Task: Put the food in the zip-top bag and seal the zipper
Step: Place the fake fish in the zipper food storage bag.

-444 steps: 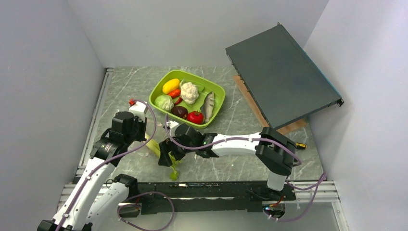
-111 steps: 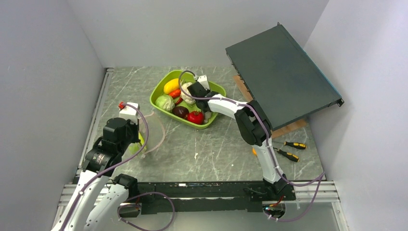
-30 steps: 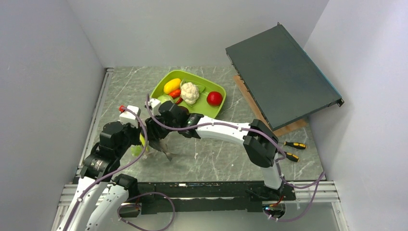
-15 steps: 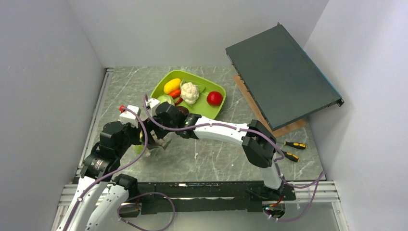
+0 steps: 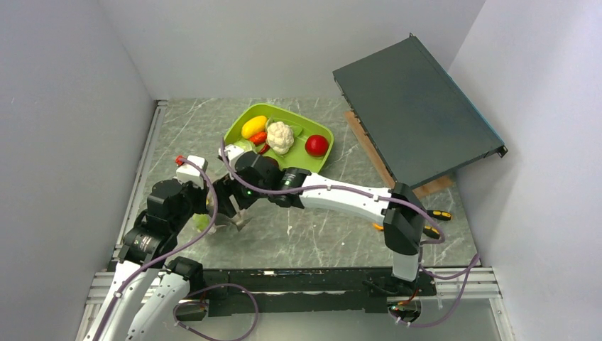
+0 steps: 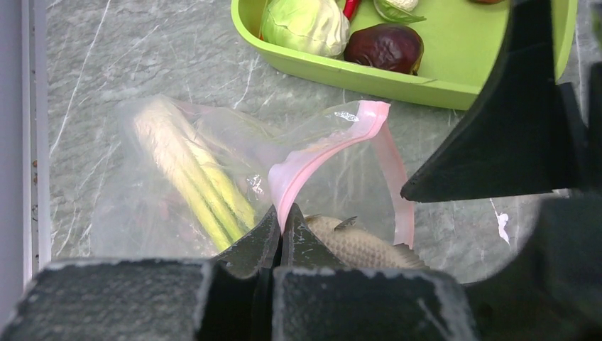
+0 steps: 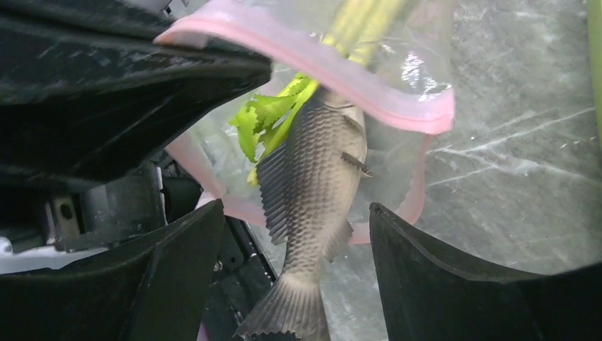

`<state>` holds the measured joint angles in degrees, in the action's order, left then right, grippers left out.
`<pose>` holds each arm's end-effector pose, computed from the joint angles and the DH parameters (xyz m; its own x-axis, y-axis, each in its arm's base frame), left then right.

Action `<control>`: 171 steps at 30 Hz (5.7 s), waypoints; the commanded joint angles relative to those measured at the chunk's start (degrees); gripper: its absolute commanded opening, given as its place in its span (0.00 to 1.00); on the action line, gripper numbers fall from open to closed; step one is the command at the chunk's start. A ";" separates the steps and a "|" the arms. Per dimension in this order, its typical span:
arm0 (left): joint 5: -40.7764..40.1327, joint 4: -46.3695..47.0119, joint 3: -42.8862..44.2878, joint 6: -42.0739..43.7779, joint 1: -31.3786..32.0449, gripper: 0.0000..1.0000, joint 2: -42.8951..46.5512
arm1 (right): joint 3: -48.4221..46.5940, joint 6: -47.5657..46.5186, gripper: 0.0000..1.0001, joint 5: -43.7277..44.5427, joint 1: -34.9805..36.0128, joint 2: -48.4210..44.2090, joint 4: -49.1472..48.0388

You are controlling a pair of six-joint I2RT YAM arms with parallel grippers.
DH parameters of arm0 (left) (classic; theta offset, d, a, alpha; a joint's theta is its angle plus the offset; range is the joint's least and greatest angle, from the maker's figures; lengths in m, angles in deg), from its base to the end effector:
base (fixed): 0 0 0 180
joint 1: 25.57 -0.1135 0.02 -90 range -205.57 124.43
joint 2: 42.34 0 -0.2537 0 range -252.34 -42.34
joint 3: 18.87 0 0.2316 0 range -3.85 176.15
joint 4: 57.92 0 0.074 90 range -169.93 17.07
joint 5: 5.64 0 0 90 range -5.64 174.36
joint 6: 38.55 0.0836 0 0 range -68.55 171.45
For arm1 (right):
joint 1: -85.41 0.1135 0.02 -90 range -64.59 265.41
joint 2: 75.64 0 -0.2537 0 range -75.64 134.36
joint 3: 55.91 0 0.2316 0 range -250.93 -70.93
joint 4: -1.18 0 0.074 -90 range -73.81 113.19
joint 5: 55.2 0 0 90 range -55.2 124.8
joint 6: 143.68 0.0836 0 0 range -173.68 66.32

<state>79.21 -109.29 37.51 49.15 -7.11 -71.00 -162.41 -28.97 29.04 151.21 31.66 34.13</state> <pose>0.1413 -0.0393 0.2798 -0.3897 0.0880 -0.9167 0.2219 0.9751 -0.0008 0.1800 0.4209 0.2652 -0.6006 -0.3217 -0.7320 -0.7603 0.5132 0.3982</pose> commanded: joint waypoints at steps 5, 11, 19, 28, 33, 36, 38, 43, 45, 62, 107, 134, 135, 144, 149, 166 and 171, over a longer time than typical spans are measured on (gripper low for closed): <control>0.44 2.94 0.47 0.68 -0.18 0.00 -0.05 | 6.23 -10.84 0.67 7.43 5.37 -3.62 -7.02; 0.73 4.05 -0.04 0.96 -0.18 0.00 0.53 | 14.46 -13.71 0.65 12.70 6.49 -5.88 -17.28; 0.61 3.27 0.30 0.82 -0.18 0.00 0.82 | 16.92 -18.56 0.66 13.94 6.61 -5.00 -19.74; 1.32 3.53 0.28 1.02 -0.18 0.00 -0.05 | 16.41 -16.67 0.68 10.88 5.24 -7.82 -17.67; 0.90 3.44 0.25 0.91 -0.18 0.00 0.73 | 16.52 -12.85 0.64 9.43 3.67 -9.67 -19.10; 0.43 3.70 0.12 0.90 -0.18 0.00 0.97 | 18.11 -12.45 0.61 7.35 2.82 -10.51 -21.84; 0.52 3.63 0.19 0.91 -0.18 0.00 0.75 | 17.14 -12.91 0.61 7.30 2.56 -9.21 -21.06; 0.71 3.52 0.25 0.99 -0.18 0.00 0.10 | 15.24 -12.63 0.57 6.13 2.40 -5.13 -20.59; 0.77 3.49 0.30 0.91 -0.18 0.00 0.03 | 15.17 -12.01 0.55 4.07 2.49 -4.43 -21.05; 0.87 3.53 0.30 1.05 -0.18 0.00 -0.72 | 16.71 -11.13 0.66 1.97 2.42 1.07 -23.86; 1.35 3.93 0.30 0.89 -0.18 0.00 1.19 | 12.91 6.82 0.00 -1.64 0.56 2.25 -40.66; 2.47 5.46 -0.75 1.08 -0.18 0.00 4.92 | 6.77 8.86 0.40 -4.11 1.36 13.92 -46.24; 2.41 5.44 -0.76 1.08 -0.18 0.00 5.05 | 7.82 8.41 0.41 -3.40 1.33 12.82 -45.18; 2.60 5.35 -0.62 1.28 -0.18 0.00 4.65 | 12.48 3.58 0.55 0.80 1.34 3.46 -32.86; 2.82 5.45 -0.76 1.27 -0.18 0.00 4.76 | 11.03 3.09 0.55 1.02 1.37 2.78 -27.59; 4.17 5.79 -0.69 1.52 -0.18 0.00 3.88 | 5.82 12.07 0.00 -1.57 1.61 9.64 -31.08; 4.22 5.88 -0.76 1.46 -0.20 0.00 3.90 | 11.21 20.79 0.00 6.60 2.09 9.56 -43.59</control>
<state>82.01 -106.67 36.64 50.28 -7.33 -67.09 -153.58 -16.34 29.96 152.74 41.43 3.07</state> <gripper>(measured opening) 0.012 0.010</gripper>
